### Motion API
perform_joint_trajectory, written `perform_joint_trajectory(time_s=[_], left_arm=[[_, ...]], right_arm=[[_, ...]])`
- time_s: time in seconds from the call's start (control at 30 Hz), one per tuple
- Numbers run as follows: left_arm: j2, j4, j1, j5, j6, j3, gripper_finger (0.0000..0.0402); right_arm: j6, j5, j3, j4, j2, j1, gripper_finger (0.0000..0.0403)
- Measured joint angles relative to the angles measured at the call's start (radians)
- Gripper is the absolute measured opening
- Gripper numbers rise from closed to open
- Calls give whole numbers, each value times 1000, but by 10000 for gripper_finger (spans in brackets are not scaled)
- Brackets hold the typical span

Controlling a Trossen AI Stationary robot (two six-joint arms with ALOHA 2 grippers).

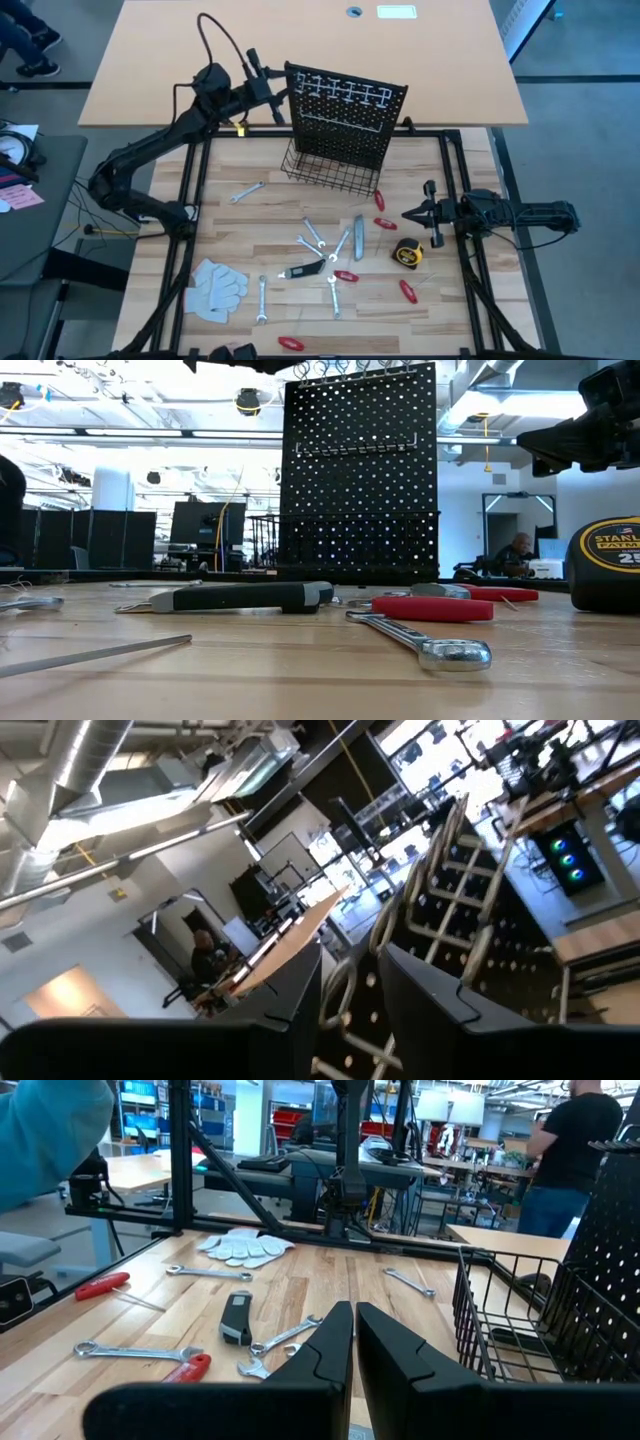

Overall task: Hang tools onto peg board
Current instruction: Hang the hook on the pegboard

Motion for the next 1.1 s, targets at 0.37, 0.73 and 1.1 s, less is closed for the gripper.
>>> perform_joint_trajectory(time_s=[0.37, 0.73, 1.1], left_arm=[[-47, -94, -9, 39, -17, 0, 104], [-48, -233, -10, 59, -2, 1, 105], [-49, -262, -10, 114, 50, 2, 106]], right_arm=[[0, 0, 0, 0, 0, 0, 27], [0, 0, 0, 0, 0, 0, 27], [0, 0, 0, 0, 0, 0, 27]])
